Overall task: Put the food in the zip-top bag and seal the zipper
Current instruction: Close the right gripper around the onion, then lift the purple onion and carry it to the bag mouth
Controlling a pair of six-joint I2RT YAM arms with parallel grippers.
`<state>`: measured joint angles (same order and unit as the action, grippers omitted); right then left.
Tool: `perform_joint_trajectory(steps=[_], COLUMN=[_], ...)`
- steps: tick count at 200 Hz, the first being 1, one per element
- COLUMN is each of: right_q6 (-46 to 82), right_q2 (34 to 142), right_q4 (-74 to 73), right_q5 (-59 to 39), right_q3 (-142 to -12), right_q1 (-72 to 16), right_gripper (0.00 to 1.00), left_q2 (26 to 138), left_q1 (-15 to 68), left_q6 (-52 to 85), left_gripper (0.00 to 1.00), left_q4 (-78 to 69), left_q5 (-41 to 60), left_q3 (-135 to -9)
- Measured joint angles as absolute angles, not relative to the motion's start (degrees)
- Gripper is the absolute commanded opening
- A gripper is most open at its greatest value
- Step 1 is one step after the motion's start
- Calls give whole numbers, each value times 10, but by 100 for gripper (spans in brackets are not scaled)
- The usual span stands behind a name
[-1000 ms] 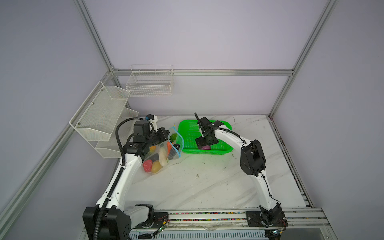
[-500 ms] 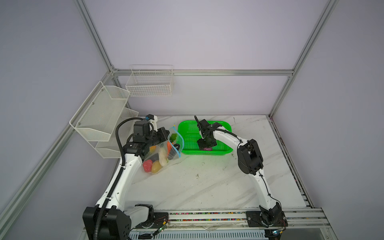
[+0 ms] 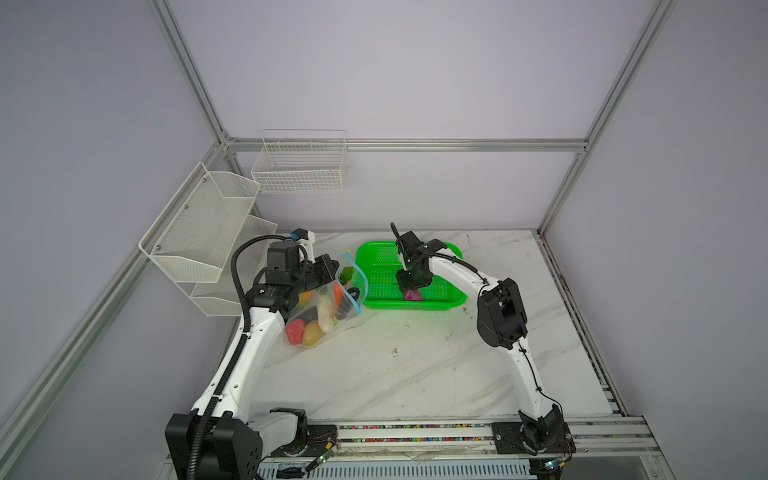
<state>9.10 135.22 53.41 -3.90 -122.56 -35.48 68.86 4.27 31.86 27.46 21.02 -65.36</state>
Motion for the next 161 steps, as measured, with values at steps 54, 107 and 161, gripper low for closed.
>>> perform_joint_trajectory(steps=[54, 107, 161], right_q6=[97, 92, 77], right_q2=[1351, 1337, 1336], right_q4=[535, 538, 538], right_q5=[-44, -52, -60], right_q3=[-1219, -1158, -1138], right_q1=[-347, -347, -347], right_gripper=[79, 91, 76], left_q2=[688, 686, 686], left_q1=[43, 43, 43], left_q6=[319, 319, 319], left_gripper=[0, 0, 0], left_q4=[274, 275, 275], left_q5=[210, 210, 210], left_q3=[-654, -654, -654])
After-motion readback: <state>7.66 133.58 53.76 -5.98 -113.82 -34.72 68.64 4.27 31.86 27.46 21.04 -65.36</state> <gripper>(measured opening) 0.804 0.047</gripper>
